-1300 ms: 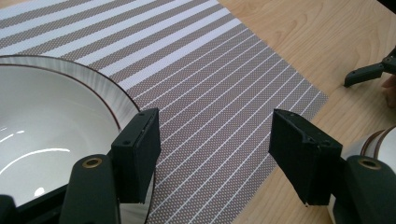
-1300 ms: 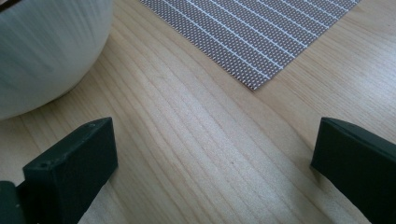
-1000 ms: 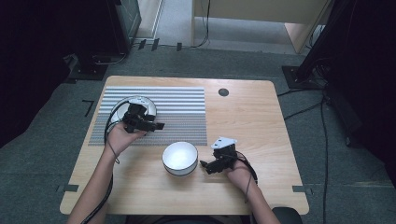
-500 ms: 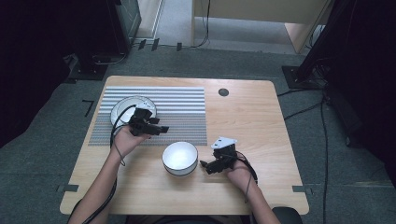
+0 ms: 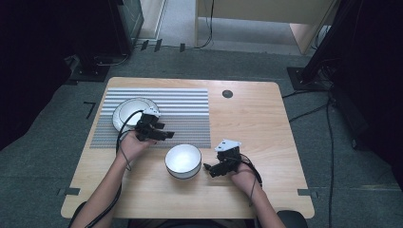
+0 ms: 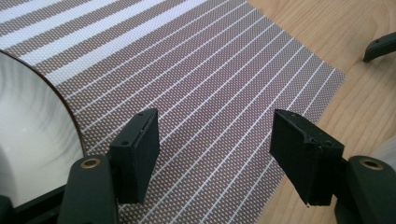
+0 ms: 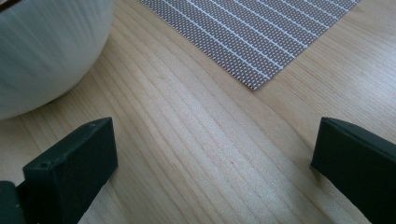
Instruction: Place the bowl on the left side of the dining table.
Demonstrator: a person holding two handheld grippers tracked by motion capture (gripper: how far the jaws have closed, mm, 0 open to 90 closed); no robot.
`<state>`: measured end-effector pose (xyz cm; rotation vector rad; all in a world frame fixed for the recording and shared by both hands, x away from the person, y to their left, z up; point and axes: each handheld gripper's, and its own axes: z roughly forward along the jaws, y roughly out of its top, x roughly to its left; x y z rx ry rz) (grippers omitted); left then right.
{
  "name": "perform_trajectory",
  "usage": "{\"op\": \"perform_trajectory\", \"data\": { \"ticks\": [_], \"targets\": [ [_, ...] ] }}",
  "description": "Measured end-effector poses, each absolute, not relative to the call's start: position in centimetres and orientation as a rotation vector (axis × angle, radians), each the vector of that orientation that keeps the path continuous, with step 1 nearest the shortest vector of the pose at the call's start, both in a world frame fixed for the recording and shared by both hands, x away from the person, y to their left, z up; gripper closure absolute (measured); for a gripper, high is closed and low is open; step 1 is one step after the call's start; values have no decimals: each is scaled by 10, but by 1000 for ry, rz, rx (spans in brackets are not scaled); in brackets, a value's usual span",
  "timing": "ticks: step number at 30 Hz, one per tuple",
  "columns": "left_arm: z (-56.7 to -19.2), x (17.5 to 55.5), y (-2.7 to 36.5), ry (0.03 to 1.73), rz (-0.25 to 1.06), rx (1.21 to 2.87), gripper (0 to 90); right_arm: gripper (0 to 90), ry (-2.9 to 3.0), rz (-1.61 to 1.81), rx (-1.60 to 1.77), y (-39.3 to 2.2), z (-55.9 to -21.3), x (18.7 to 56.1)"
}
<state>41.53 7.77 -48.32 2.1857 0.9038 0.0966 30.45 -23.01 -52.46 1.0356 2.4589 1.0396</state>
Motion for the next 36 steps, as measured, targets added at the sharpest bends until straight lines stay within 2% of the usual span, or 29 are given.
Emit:
{"op": "perform_trajectory", "data": {
  "ticks": [27, 32, 36],
  "targets": [
    [-506, 417, 73, 901, 136, 2192, 314, 0, 2459, 1039, 1036, -230, -525, 304],
    [-508, 413, 69, 829, 165, 2226, 250, 0, 2459, 1040, 1036, -230, -525, 304],
    [-509, 412, 68, 816, 175, 2227, 236, 0, 2461, 1039, 1035, -230, -525, 305]
  ]
}}
